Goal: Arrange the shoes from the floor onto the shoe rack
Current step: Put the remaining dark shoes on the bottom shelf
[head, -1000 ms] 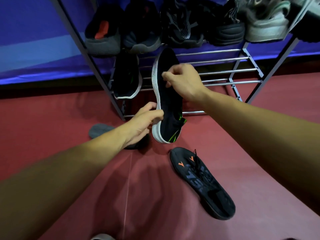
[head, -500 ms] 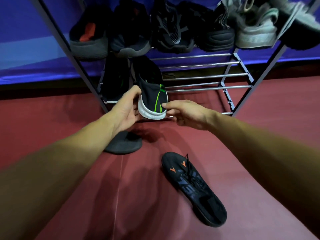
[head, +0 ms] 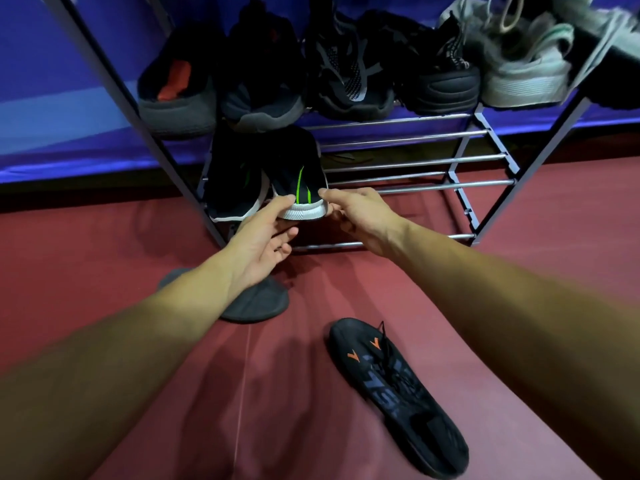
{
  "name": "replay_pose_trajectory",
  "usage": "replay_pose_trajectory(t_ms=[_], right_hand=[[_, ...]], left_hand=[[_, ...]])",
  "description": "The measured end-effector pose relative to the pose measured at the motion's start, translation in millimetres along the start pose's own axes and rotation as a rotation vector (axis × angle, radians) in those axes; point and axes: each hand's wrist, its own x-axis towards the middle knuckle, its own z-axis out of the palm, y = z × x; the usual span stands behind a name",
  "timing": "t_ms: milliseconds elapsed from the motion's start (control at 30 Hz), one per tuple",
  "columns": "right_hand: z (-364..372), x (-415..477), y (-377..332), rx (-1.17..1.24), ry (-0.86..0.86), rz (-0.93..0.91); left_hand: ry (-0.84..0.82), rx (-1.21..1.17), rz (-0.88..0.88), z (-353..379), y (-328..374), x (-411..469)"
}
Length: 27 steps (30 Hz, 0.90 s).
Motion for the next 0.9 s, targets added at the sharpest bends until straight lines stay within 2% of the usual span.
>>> replay_pose_trajectory(t_ms=[167, 400, 900], right_hand=[[8.8, 14.0, -2.8, 0.006, 0.099, -0.004], [13.5, 12.8, 7.2, -0.065, 0.197, -0.005], [19.4, -33.4, 22.5, -0.274, 0.046, 0.084]], left_hand=[[0.044, -0.046, 0.013, 2.0, 5.6, 10.8], [0.08, 0.055, 0.013, -7.1, -2.0, 15.0], [0.09, 0.283, 0.057, -35.4, -24.7, -19.8]])
